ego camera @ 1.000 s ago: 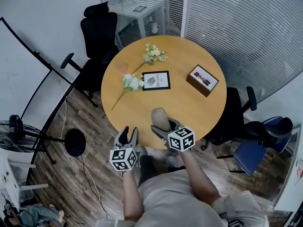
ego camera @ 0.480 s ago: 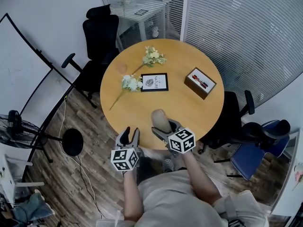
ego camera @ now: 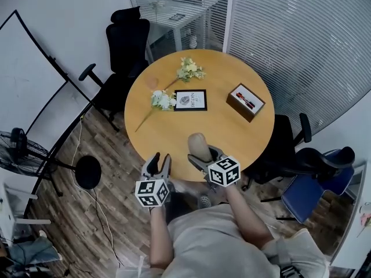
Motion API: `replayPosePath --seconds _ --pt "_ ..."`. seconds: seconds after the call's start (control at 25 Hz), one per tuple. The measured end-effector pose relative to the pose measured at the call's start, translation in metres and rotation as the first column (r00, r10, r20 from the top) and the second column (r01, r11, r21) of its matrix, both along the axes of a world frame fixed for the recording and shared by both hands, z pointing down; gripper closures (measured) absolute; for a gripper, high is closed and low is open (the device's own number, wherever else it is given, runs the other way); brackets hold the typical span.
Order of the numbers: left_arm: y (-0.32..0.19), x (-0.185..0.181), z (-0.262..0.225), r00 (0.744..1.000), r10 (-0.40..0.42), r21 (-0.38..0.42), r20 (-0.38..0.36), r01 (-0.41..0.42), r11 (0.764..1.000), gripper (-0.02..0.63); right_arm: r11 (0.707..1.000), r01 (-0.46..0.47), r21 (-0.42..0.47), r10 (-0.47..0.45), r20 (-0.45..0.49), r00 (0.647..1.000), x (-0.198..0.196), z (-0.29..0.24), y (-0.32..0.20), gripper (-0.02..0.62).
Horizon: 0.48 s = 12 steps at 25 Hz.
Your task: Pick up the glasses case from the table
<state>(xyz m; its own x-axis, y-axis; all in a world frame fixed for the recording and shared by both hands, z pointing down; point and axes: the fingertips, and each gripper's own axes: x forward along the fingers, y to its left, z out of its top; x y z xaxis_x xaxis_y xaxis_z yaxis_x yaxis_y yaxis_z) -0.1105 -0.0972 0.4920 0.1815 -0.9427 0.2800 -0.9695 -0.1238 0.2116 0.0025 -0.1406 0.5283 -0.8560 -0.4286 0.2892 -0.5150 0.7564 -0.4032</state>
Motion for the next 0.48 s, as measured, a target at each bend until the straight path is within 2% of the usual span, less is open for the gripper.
replayPosePath --seconds 0.24,0.48 --pt "0.015 -0.003 0.011 1.0 -0.019 -0.025 0.007 0.02 1.0 0.463 0.999 -0.023 -0.024 0.023 0.004 1.0 0.008 0.009 0.007 0.304" --pt "0.025 -0.007 0.014 0.999 -0.035 -0.029 0.012 0.035 0.999 0.52 0.999 -0.039 -0.029 0.04 0.018 0.999 0.009 0.009 0.01 0.304"
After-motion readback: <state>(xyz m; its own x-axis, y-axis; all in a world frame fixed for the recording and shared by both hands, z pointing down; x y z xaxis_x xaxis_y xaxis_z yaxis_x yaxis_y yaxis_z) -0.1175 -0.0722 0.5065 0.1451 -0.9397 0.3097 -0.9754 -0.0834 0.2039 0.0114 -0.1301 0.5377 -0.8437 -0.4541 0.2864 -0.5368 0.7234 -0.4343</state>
